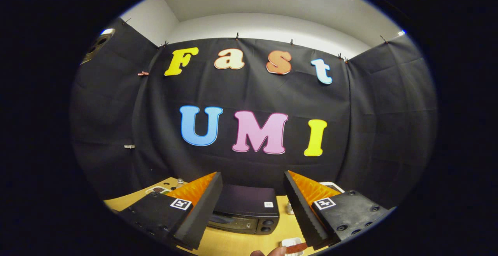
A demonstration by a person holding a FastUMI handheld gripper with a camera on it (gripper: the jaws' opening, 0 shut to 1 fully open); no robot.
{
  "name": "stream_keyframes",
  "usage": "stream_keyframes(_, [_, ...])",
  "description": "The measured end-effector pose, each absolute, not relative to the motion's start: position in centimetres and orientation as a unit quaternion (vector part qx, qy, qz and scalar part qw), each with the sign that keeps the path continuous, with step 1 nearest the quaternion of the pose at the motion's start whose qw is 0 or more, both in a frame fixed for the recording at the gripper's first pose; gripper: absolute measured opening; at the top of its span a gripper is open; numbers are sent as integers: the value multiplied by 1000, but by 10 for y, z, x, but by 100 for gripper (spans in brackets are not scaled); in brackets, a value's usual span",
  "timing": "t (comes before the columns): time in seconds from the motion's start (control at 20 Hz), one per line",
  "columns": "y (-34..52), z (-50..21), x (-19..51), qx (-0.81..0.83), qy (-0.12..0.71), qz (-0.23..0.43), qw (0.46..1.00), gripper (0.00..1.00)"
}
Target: Open the toaster oven, put the food inside, and close the toaster oven door.
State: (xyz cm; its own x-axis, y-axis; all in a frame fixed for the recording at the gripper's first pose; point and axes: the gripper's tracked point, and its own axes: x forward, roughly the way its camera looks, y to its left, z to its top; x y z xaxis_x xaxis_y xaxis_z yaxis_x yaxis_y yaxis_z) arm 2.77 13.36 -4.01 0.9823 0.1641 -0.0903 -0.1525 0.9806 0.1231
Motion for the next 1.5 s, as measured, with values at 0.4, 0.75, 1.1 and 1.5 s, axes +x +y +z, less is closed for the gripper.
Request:
stream_keyframes(0.4, [227,-151,70,84,143,111,980,98])
stream_keyframes(0.75, [257,-253,94,81,241,89,963,98])
stream_keyframes(1.1, [258,-292,100,68,277,57,957,96])
stream_keyframes(1.5, [257,-292,96,66,263,54,961,97])
